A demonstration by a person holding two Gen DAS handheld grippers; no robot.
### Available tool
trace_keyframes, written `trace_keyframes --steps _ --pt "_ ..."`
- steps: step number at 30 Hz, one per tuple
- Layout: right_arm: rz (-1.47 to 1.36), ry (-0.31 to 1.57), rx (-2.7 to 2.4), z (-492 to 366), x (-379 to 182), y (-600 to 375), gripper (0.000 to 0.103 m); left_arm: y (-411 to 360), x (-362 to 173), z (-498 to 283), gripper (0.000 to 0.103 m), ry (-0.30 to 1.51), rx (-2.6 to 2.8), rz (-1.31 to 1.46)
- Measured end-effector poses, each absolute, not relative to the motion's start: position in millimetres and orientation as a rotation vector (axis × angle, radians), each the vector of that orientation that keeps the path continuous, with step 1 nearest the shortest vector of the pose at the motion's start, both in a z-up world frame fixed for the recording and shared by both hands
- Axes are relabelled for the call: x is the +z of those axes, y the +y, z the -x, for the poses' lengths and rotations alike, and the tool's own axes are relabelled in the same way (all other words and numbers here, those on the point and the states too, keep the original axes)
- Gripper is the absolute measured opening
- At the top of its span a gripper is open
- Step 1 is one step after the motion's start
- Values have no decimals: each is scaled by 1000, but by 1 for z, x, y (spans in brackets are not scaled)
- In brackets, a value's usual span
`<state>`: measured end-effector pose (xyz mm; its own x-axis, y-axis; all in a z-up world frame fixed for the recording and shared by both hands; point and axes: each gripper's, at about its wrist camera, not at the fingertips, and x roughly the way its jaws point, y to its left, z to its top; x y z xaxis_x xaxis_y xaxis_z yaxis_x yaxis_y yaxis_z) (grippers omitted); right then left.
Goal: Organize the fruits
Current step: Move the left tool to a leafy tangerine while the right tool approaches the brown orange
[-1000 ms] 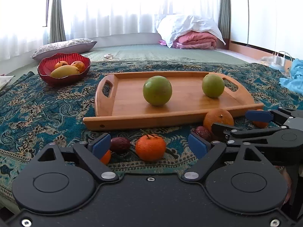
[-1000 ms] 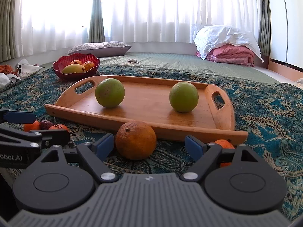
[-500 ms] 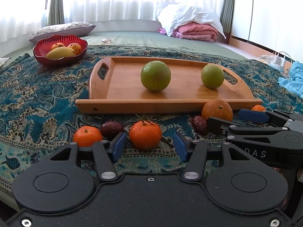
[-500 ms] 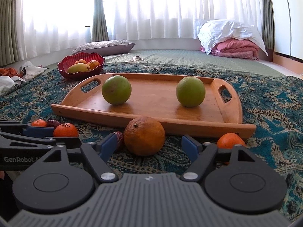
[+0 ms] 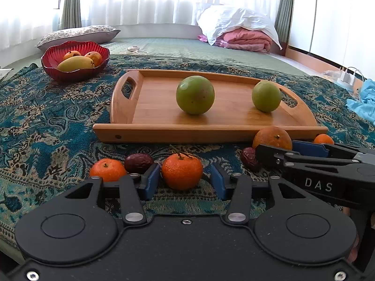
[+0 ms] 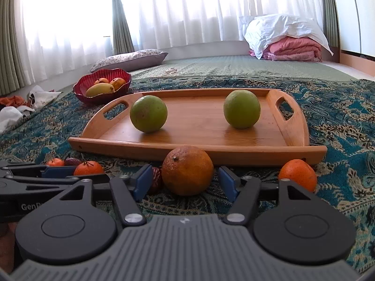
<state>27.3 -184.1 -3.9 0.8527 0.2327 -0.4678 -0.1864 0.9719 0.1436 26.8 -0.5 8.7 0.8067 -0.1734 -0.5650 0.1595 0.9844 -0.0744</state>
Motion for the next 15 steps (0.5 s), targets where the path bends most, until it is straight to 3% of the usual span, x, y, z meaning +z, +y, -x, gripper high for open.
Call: trace_keyframes --steps 4,15 --pt "-94 507 208 -29 -4 -183 60 -1 8 -28 42 608 -177 23" --pt "-120 519 210 -34 -7 -184 58 -1 5 -30 38 610 -172 20"
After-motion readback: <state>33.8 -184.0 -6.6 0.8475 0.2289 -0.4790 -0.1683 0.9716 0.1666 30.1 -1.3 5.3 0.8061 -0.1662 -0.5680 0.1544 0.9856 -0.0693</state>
